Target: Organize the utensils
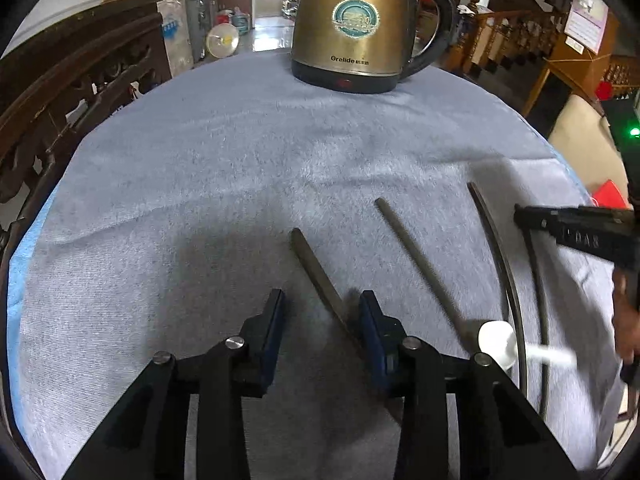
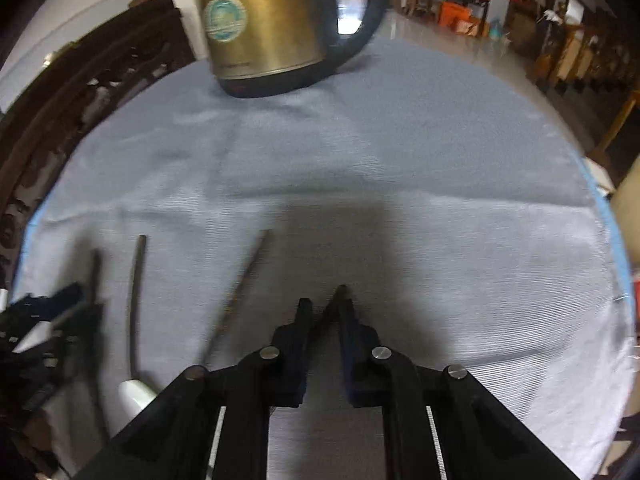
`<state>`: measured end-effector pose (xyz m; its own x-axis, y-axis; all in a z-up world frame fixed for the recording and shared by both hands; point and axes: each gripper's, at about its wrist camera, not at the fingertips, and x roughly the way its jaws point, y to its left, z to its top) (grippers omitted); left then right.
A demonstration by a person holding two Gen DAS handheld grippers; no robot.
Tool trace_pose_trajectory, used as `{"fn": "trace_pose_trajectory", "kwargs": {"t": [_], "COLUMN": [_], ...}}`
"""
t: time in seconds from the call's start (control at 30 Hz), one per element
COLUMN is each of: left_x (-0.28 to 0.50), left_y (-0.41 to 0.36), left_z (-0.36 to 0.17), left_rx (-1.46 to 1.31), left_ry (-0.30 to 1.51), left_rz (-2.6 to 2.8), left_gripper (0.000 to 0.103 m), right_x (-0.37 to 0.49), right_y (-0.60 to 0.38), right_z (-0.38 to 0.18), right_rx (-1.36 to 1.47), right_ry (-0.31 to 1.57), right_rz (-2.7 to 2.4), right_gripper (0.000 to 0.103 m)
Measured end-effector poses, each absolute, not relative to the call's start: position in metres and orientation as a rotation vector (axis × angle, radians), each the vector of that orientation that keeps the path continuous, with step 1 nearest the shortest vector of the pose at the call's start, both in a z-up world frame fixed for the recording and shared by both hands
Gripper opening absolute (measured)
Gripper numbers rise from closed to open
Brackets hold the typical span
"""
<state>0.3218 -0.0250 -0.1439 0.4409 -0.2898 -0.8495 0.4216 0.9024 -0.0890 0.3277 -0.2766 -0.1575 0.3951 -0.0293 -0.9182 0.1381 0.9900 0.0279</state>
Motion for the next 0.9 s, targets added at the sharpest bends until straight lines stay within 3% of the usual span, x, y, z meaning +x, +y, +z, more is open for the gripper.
{"fn": "trace_pose_trajectory", "kwargs": {"t": [0.37, 0.53, 0.67, 0.7, 0.9], "left_x": [0.335, 0.337, 0.339, 0.339, 0.329], "left_y": [-0.021, -0.021, -0.019, -0.016, -0.004], "left_z": [-0.143, -0.144, -0.144, -0.143, -0.129], "left_rx": [0.051, 0.056, 0.038, 0.022, 0.007], "left_ry": [1.05, 1.041, 1.047, 1.043, 1.012], "left_rz": [-0.44, -0.437, -0.432, -0.429, -0.427], "left_gripper": [0.038, 0.017, 0.013, 0.008, 0.007], "right_x": [0.337, 0.333, 0.325, 0.321, 0.299], "right_y": [-0.286, -0.282, -0.285, -0.287, -0.302], "right_z": [-0.156, -0.155, -0.152, -0.149, -0.12], "right_rx": [0.055, 0.028, 0.093, 0.124, 0.188], "right_ry": [1.231, 1.204, 1.177, 1.16, 1.031], "right_rz": [-0.155, -0.145, -0.118, -0.108, -0.077], "right_gripper": [0.018, 0.014, 0.007, 0.007, 0.006]}}
